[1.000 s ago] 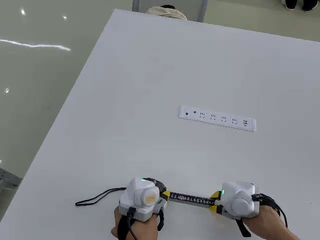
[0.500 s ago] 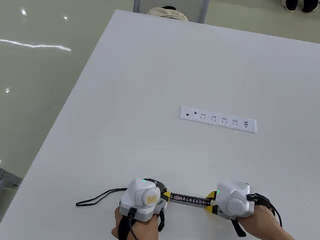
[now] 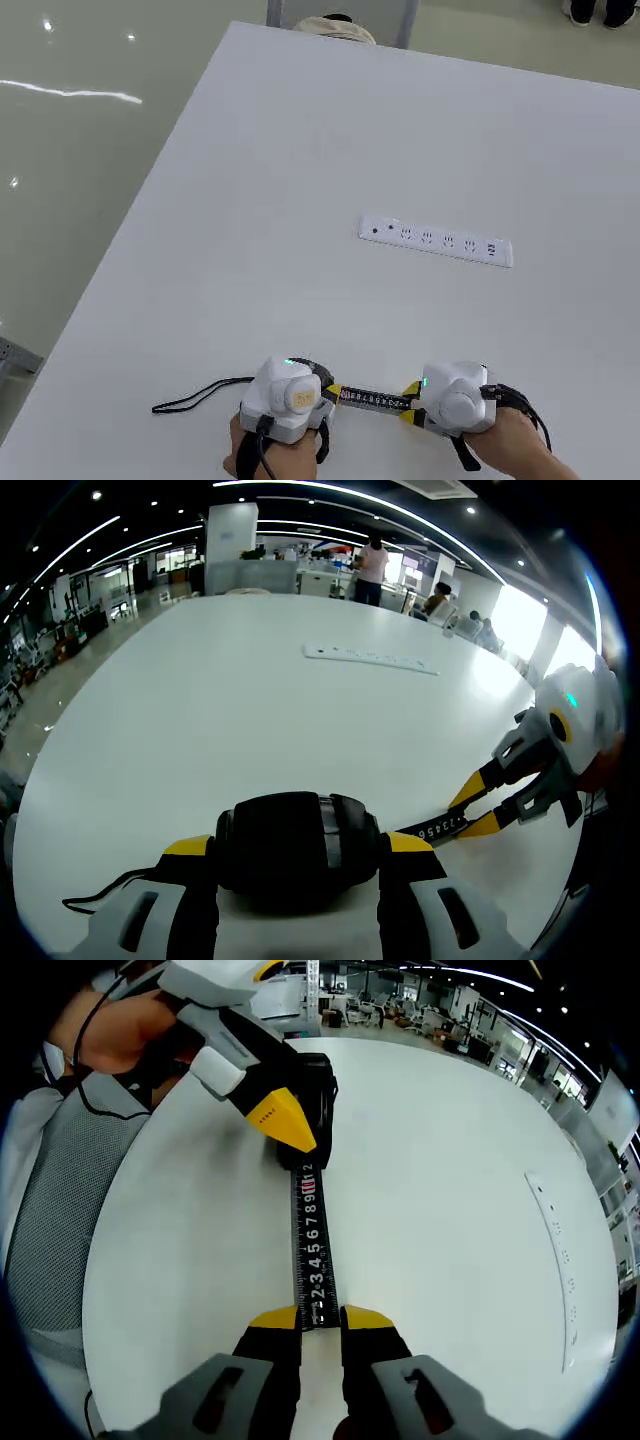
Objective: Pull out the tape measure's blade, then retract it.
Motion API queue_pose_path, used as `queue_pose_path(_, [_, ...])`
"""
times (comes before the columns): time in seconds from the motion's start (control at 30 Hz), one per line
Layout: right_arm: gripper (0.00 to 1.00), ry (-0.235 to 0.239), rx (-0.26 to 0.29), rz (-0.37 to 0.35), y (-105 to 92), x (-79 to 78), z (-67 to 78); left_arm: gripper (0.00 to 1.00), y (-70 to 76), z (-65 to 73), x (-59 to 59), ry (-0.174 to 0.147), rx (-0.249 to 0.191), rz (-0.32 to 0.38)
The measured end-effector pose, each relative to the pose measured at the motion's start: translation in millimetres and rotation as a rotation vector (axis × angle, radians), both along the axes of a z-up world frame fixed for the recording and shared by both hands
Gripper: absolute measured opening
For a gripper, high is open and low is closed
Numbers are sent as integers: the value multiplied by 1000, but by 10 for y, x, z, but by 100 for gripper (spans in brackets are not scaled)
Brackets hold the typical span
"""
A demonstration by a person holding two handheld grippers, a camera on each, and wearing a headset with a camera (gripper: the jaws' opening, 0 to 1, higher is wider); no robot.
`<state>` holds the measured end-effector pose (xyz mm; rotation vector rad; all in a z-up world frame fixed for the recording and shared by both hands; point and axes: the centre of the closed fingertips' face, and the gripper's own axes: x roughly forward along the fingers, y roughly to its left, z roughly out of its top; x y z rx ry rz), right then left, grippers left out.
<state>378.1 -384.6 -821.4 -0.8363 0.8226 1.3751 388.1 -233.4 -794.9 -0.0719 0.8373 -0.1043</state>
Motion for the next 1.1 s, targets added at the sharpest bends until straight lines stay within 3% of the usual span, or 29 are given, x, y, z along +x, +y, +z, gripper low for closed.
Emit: queue_pose_path(1.1, [14,12,12,8,304,-23,-8,61,8,-14,5,7,-3,-6])
